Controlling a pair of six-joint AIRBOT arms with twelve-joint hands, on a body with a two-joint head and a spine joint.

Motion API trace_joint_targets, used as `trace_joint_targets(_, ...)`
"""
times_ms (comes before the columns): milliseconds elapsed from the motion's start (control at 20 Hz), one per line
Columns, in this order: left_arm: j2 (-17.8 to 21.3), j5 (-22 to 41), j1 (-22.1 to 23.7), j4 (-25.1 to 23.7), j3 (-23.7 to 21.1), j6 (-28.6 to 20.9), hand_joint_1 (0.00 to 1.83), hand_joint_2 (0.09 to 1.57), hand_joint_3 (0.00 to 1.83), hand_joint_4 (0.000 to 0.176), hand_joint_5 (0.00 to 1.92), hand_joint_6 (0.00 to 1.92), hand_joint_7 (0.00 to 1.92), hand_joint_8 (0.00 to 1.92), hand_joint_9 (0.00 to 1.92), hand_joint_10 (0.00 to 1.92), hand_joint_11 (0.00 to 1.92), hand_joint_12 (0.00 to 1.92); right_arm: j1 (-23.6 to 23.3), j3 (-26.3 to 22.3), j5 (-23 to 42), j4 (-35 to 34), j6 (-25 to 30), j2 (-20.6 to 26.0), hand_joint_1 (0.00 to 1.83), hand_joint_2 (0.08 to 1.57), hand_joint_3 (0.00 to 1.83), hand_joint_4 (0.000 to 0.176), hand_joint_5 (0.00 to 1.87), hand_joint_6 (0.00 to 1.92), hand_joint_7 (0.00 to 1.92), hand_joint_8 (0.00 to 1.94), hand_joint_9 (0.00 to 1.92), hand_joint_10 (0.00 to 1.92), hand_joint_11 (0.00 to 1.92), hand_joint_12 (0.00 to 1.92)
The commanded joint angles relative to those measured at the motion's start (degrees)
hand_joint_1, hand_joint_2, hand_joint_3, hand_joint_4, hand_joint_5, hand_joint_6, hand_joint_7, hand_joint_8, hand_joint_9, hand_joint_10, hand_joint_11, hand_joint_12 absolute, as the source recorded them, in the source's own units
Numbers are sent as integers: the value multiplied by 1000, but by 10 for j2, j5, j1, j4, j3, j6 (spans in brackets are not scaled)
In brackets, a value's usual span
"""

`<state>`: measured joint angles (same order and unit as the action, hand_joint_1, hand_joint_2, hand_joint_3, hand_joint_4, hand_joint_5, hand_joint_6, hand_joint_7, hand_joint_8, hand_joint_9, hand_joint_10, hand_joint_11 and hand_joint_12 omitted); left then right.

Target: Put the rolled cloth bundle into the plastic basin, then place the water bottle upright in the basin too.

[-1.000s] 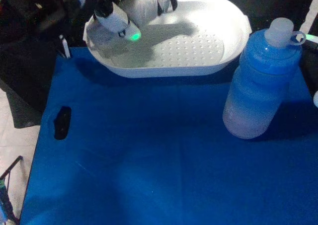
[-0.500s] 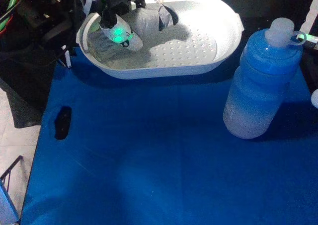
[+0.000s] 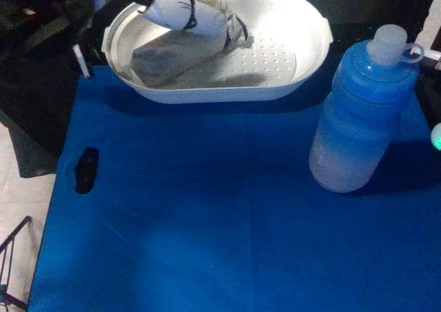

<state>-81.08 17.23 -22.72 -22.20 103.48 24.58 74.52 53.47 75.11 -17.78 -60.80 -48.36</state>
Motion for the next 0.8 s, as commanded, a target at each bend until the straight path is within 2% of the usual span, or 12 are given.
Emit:
trace_joint_targets(0, 23, 92, 6, 14, -18, 0, 248, 888, 1, 176, 0, 0, 0, 0, 0, 0, 46, 99, -5, -2, 73, 0, 7, 7, 468, 1305, 0, 81, 223, 0, 246, 0, 234, 0, 270, 0)
trace_joint_targets(50, 39, 107, 4, 18, -35, 3, 238, 898, 5, 176, 0, 0, 0, 0, 0, 0, 39, 101, -5, -4, 73, 0, 7, 9, 467, 1293, 0, 83, 216, 0, 236, 0, 226, 0, 269, 0)
trace_joint_targets(100, 76, 138, -4, 33, -75, 13, 280, 899, 3, 176, 0, 0, 0, 0, 0, 0, 2, 87, -5, -8, 74, 0, 7, 14, 478, 1270, 0, 91, 194, 0, 214, 0, 210, 0, 261, 0)
trace_joint_targets(150, 97, 157, -10, 42, -97, 22, 307, 888, 0, 176, 0, 0, 0, 0, 0, 0, 0, 3, -5, -10, 74, 0, 7, 16, 500, 1243, 0, 102, 176, 0, 200, 0, 198, 0, 257, 2)
trace_joint_targets(200, 132, 186, -23, 61, -133, 37, 317, 891, 1, 176, 0, 0, 0, 0, 0, 0, 0, 0, -5, -14, 76, 0, 7, 21, 507, 1230, 0, 114, 157, 0, 193, 0, 197, 0, 265, 5)
trace_joint_targets(300, 179, 231, -51, 92, -177, 47, 340, 884, 0, 176, 0, 0, 0, 0, 0, 0, 0, 0, -5, -20, 84, 0, 7, 26, 549, 1187, 0, 148, 100, 0, 153, 0, 173, 0, 262, 2)
trace_joint_targets(350, 203, 259, -73, 115, -202, 50, 336, 883, 0, 176, 0, 0, 0, 0, 0, 0, 0, 0, -5, -24, 93, 0, 7, 29, 588, 1159, 0, 156, 86, 1, 153, 1, 172, 0, 280, 9)
trace_joint_targets(400, 232, 294, -102, 149, -231, 61, 364, 869, 0, 176, 0, 0, 0, 0, 0, 0, 0, 0, -5, -27, 106, 1, 7, 32, 635, 1076, 0, 175, 36, 0, 122, 0, 143, 0, 271, 2)
trace_joint_targets(500, 304, 379, -188, 227, -315, 124, 522, 884, 1, 176, 0, 0, 0, 0, 0, 0, 0, 0, -6, -31, 143, -1, 7, 36, 693, 963, 0, 176, 0, 0, 64, 0, 119, 2, 207, 0)
trace_joint_targets(550, 322, 405, -215, 246, -338, 134, 554, 902, 9, 176, 0, 0, 0, 0, 0, 0, 0, 0, -7, -33, 157, -3, 7, 37, 718, 936, 0, 176, 0, 0, 77, 4, 105, 0, 178, 0)
trace_joint_targets(650, 344, 461, -271, 278, -374, 135, 531, 875, 0, 176, 0, 0, 0, 0, 0, 0, 0, 0, -11, -35, 174, -9, 7, 35, 817, 902, 0, 176, 0, 0, 87, 5, 79, 0, 134, 0)
trace_joint_targets(750, 348, 527, -333, 325, -399, 140, 540, 834, 0, 176, 0, 0, 0, 0, 0, 0, 0, 0, -22, -35, 178, -13, 7, 28, 847, 869, 0, 176, 0, 0, 103, 6, 96, 5, 152, 9)
